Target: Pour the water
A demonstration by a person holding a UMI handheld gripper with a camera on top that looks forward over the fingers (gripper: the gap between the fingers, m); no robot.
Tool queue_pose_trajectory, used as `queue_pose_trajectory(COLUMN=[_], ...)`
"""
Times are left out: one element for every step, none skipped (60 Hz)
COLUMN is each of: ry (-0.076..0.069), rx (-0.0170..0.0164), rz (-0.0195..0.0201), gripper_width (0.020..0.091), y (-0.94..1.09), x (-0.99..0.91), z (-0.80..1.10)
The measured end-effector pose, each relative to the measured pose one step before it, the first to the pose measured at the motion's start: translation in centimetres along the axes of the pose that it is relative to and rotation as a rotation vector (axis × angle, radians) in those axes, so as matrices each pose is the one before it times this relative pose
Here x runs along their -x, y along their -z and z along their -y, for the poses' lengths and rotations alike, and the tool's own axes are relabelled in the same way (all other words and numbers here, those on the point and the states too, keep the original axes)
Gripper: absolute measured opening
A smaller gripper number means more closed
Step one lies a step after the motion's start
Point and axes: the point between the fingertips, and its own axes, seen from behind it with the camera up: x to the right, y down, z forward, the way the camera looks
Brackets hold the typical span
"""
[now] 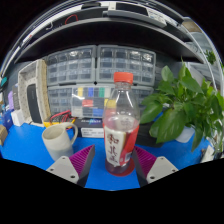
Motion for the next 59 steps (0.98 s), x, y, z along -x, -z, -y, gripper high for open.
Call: queue_pose_trajectory(ry=[-0.0041,-0.0040,-0.0035,-0.0027,-0.0023,0.0005,0.0000,0.0017,0.0024,0.0025,0.0029,0.0019,0.0004,-0.0021,-0.0043,-0.0044,-0.0055,-0.0054,-0.0049,-0.0049,-0.0055,-0.0058,-0.0037,-0.0020,0.0001,0.0015,0.0022,0.0020,0.0019,0.0010,0.0005,0.0003,-0.0002,0.0005,-0.0007,-0.0010,-0.0019,-0.0021,-0.0015,-0.0004,-0.0003,0.0013,0.0016,0.0012,0.0009,0.0008,0.0005,0.0010,0.0009,0.0005,0.0007,0.0004,0.0008,0.0007,0.0012,0.0011,0.0011,0.0012,0.0008], rx=[0.00820,0.00892,0.00993,0.01038,0.00998,0.00803,0.00463,0.00209,0.00223,0.00227,0.00143,0.00291,0.00411,0.00357,0.00202,0.00058,-0.00042,-0.00013,0.00052,0.00080,0.00066,-0.00111,-0.00380,-0.00859,-0.00768,-0.00539,-0.00320,-0.00169,-0.00213,-0.00397,-0.00629,-0.00723,-0.00731,-0.00632,-0.00544,-0.00494,-0.00424,-0.00458,-0.00451,-0.00434,-0.00225,-0.00253,-0.00253,-0.00247,-0.00150,-0.00134,-0.00123,0.00032,-0.00061,-0.00086,-0.00124,-0.00162,-0.00145,-0.00193,-0.00140,-0.00132,-0.00124,-0.00164,-0.00246], rz=[-0.00263,-0.00305,-0.00097,0.00220,0.00464,0.00442,0.00215,0.00008,-0.00075,-0.00120,0.00030,0.00088,0.00041,-0.00199,-0.00456,-0.00313,-0.00452,-0.00179,-0.00008,0.00136,0.00268,0.00243,0.00384,0.00287,0.00429,0.00568,0.00601,0.00625,0.00593,0.00572,0.00590,0.00566,0.00611,0.00494,0.00445,0.00414,0.00367,0.00374,0.00463,0.00553,0.00644,0.00631,0.00578,0.00465,0.00498,0.00586,0.00571,0.00588,0.00490,0.00452,0.00362,0.00299,0.00326,0.00339,0.00349,0.00228,0.00328,0.00310,0.00301], gripper_width=[0.0727,0.0730,0.0728,0.0725,0.0723,0.0719,0.0720,0.0721,0.0723,0.0730,0.0731,0.0729,0.0729,0.0731,0.0733,0.0733,0.0732,0.0731,0.0729,0.0729,0.0729,0.0730,0.0732,0.0732,0.0730,0.0724,0.0723,0.0725,0.0725,0.0725,0.0724,0.0724,0.0724,0.0726,0.0726,0.0726,0.0727,0.0726,0.0725,0.0725,0.0724,0.0725,0.0725,0.0726,0.0725,0.0723,0.0723,0.0726,0.0725,0.0724,0.0724,0.0723,0.0723,0.0725,0.0724,0.0726,0.0725,0.0723,0.0723], y=[0.444,0.444,0.480,0.477,0.517,0.427,0.582,0.520,0.491,0.469,0.431,0.406,0.382,0.359,0.351,0.206,0.305,0.291,0.319,0.298,0.278,0.293,0.248,0.326,0.279,0.258,0.238,0.242,0.243,0.221,0.223,0.210,0.254,0.235,0.238,0.229,0.214,0.204,0.217,0.099,0.241,0.197,0.208,0.206,0.173,0.162,0.160,0.125,0.149,0.131,0.109,0.109,0.093,-0.012,0.131,0.098,0.074,0.048,0.011], x=[-0.008,-0.014,0.015,0.095,0.183,0.106,0.153,0.107,0.052,0.070,0.090,0.091,0.034,-0.005,-0.048,-0.171,-0.034,-0.011,0.048,0.081,0.114,0.137,0.076,0.130,0.179,0.215,0.236,0.244,0.258,0.249,0.228,0.231,0.279,0.248,0.230,0.236,0.217,0.243,0.239,0.228,0.289,0.247,0.260,0.220,0.208,0.232,0.243,0.165,0.202,0.201,0.185,0.156,0.155,0.132,0.158,0.126,0.102,0.140,0.140], z=[-0.272,-0.327,-0.343,-0.365,-0.351,-0.282,-0.212,-0.154,-0.131,-0.128,-0.105,-0.117,-0.113,-0.055,-0.008,0.096,0.078,0.101,0.123,0.143,0.161,0.257,0.426,0.403,0.426,0.365,0.360,0.318,0.341,0.396,0.465,0.447,0.439,0.440,0.419,0.389,0.412,0.402,0.382,0.345,0.330,0.321,0.296,0.307,0.244,0.248,0.254,0.241,0.207,0.201,0.220,0.190,0.183,0.192,0.154,0.134,0.133,0.101,0.088])
